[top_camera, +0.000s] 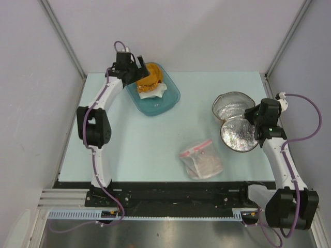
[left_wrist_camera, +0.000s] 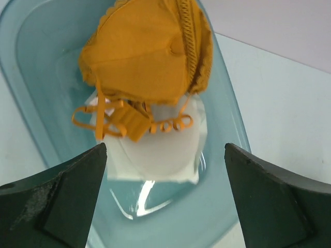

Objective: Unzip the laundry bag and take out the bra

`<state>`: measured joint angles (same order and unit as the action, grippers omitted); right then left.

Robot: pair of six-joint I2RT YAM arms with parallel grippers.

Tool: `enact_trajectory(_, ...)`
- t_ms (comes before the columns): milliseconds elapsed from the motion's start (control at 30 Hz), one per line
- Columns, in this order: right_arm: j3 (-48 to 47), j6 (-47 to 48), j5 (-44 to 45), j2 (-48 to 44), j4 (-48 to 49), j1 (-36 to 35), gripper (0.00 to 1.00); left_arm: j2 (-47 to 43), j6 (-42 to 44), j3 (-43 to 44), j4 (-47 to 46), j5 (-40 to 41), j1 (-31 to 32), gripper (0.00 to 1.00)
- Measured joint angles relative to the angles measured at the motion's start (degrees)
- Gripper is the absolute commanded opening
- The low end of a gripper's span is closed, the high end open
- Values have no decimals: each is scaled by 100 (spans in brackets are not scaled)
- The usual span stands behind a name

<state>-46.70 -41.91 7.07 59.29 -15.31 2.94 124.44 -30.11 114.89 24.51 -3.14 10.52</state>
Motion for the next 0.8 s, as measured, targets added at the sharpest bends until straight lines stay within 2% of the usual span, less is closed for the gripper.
enact_trajectory(133,-284,39,4,564,310,258,0,-1298,227,-782,-2,190,232,100)
enact_trajectory(167,-334,35,26,758,446,317,0,-1386,238,-811,-2,195,328,100)
enact_trajectory(200,-382,33,68,944,553,354,25,-1692,273,-1025,-179,205,463,100)
enact_trajectory(233,-417,33,105,1095,636,372,47,-1954,289,-1235,-302,192,573,100)
enact_trajectory(267,-459,35,157,1294,728,396,63,-2332,317,-1622,-461,177,754,100)
enact_trajectory(300,-511,44,190,1451,761,409,86,-2559,319,-1862,-509,149,863,100)
enact_trajectory(333,-590,76,221,1596,750,415,92,-2806,321,-2144,-592,120,1003,100)
enact_trajectory(500,-852,310,413,1659,507,439,99,-3230,470,-3058,-623,-72,1390,100)
enact_trajectory(633,-905,472,551,1102,101,555,100,-3281,605,-3526,-389,-223,1436,100)
enact_trajectory(800,-938,645,599,334,-568,605,100,-3783,713,-4157,-251,-422,1554,100)
